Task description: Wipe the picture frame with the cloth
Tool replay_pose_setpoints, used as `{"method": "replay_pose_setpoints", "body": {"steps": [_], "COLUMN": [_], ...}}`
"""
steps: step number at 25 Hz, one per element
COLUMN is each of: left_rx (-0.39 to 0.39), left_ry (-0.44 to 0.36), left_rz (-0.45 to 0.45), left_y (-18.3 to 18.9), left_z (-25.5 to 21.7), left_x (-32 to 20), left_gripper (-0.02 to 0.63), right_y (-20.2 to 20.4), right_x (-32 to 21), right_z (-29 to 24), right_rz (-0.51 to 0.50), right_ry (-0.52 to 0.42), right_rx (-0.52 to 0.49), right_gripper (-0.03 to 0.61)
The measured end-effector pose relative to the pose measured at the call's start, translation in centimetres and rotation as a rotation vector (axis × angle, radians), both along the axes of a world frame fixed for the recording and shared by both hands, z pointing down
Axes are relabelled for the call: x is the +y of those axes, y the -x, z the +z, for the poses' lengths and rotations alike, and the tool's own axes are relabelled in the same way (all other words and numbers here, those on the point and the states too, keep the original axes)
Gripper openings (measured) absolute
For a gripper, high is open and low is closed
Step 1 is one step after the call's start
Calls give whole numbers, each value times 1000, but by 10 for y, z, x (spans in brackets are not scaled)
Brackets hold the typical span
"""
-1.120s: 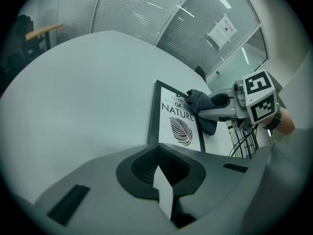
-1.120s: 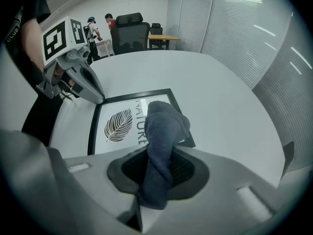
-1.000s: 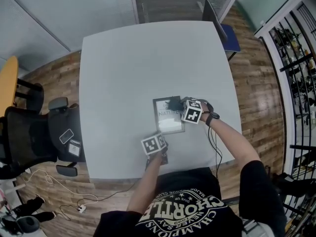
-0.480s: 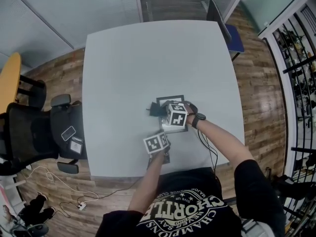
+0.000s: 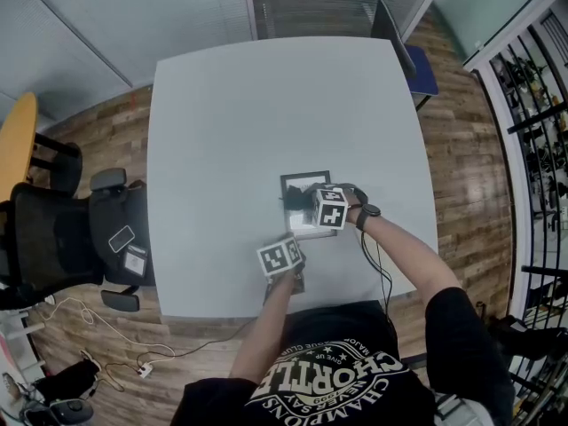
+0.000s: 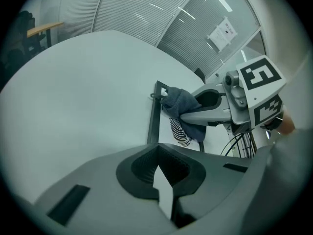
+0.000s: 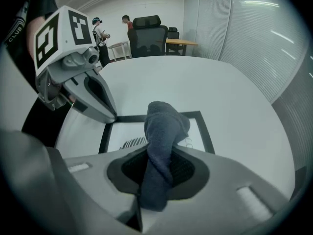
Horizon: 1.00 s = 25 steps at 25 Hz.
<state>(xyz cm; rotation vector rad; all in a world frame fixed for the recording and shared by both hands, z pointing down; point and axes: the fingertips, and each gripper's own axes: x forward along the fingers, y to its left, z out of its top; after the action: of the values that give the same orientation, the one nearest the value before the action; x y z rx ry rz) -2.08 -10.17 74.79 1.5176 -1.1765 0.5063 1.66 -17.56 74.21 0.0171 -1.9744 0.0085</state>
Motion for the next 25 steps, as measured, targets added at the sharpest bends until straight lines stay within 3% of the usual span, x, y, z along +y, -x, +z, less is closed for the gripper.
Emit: {"method": "replay_pose_setpoints", "body": {"steps": [8,14,16,20,25], "left_rx": [-11,-8,-10,-2,56], "left_ry": [-7,-7,-9,-16,-40], "left_rz": [4,7,6,-2,-20], "left_y": [2,-2,-3,-1,0], "left_z": [1,-2,-3,0,-1], "left_x": [-1,0,1,0,1], "left_gripper": [0,0,0,0,0], "right_y": [-67,-81,-71,-26,20], "right_x": [0,-3,-3,-1,7], "right_z": [-1,-4,-8,-24,-32], "right_rz": [52,158,160,148,84], "right_ry": [-31,-4,-2,28,60], "right_rx": [57,42,41,-54,-106], "right_gripper": [84,84,84,84,84]}}
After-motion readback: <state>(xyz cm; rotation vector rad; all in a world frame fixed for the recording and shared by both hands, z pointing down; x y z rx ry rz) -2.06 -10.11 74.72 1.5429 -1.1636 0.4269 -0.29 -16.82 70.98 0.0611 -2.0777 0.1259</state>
